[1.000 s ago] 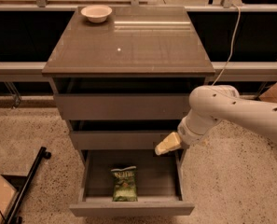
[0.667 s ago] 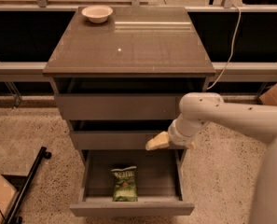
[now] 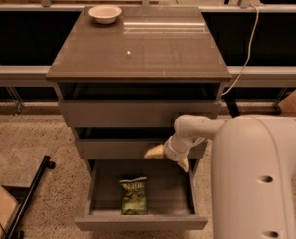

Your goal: Pick green jalapeno chip bag from bottom drawer and place on counter

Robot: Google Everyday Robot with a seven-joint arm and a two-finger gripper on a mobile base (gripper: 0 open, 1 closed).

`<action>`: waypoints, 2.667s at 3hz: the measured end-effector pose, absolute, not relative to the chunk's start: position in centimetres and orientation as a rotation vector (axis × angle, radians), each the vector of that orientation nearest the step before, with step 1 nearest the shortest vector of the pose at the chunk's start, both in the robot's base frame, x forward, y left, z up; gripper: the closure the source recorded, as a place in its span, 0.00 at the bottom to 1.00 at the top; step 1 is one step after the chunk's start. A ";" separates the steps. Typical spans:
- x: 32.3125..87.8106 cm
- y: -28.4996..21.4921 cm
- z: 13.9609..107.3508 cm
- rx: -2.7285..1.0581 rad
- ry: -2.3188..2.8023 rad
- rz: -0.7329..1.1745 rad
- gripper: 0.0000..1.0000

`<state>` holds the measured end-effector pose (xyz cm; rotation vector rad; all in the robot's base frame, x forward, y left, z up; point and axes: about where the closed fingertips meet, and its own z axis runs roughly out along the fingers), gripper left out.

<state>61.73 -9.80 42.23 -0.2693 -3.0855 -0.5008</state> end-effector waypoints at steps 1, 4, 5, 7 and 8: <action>61.1 -9.6 40.2 -0.292 -3.058 -0.496 0.00; 60.5 -1.6 30.3 -0.298 -2.966 -0.602 0.00; 58.7 1.5 24.5 -0.303 -2.872 -0.611 0.00; 59.0 3.5 22.0 -0.290 -2.893 -0.552 0.00; 59.6 6.6 17.1 -0.280 -2.897 -0.473 0.00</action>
Offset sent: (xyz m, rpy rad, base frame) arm -0.0081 0.0076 -0.0394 0.0076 0.0392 -0.0857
